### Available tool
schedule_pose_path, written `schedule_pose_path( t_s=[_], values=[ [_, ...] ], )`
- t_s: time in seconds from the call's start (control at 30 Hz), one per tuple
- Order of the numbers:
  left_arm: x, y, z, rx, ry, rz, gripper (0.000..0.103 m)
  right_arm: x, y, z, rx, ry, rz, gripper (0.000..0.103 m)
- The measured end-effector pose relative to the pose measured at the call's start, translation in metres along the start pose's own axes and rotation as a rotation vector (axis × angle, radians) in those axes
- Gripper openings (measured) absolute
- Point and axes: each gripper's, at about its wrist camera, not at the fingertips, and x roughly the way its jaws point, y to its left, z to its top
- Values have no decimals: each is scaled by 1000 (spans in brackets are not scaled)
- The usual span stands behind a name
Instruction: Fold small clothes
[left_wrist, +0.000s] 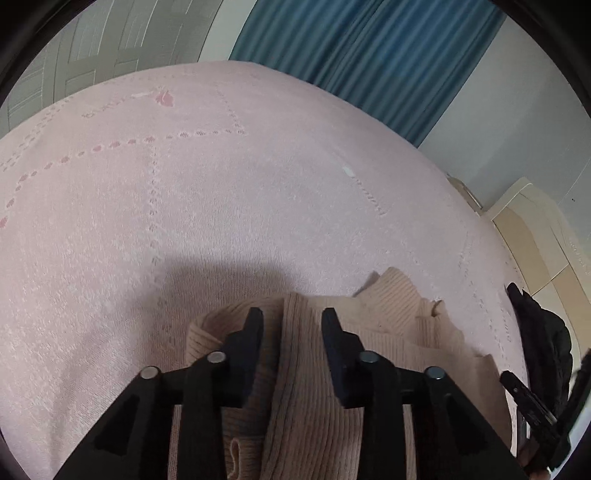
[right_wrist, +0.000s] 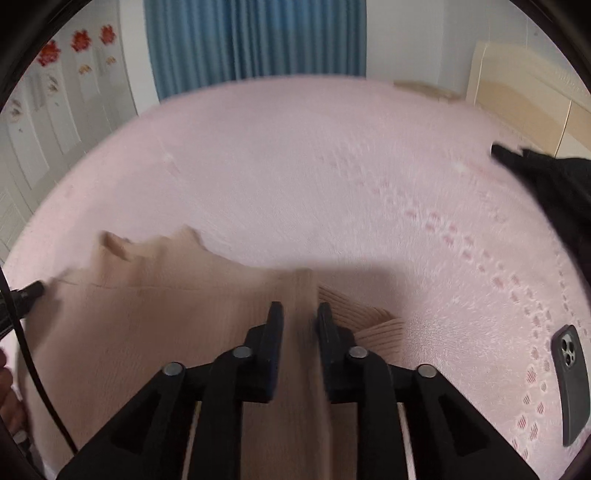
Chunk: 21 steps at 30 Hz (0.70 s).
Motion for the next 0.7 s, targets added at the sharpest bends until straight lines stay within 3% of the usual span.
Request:
schedule_pose_path(
  t_s=[0.03, 0.07, 0.17, 0.27, 0.33, 0.4, 0.7],
  values=[
    [-2, 0, 1, 2, -8, -4, 37, -12, 6, -3, 12, -31, 38, 39],
    [-5, 0, 3, 2, -16, -10, 41, -20, 13, -6, 13, -44, 74, 43],
    [-11, 0, 6, 10, -32, -20, 47, -38, 48, -18, -31, -10, 148, 43],
    [-17, 1, 10, 35, -35, -32, 47, -34, 81, -42, -52, 82, 202, 43],
    [-19, 4, 14, 38, -40, -43, 47, -25, 96, -53, -50, 123, 174, 44],
    [-21, 12, 18, 13, -42, -65, 48, -21, 107, -55, -76, 85, 110, 43],
    [-18, 42, 34, -117, -21, -133, 48, 42, 117, -10, -11, 192, 56, 46]
  ],
)
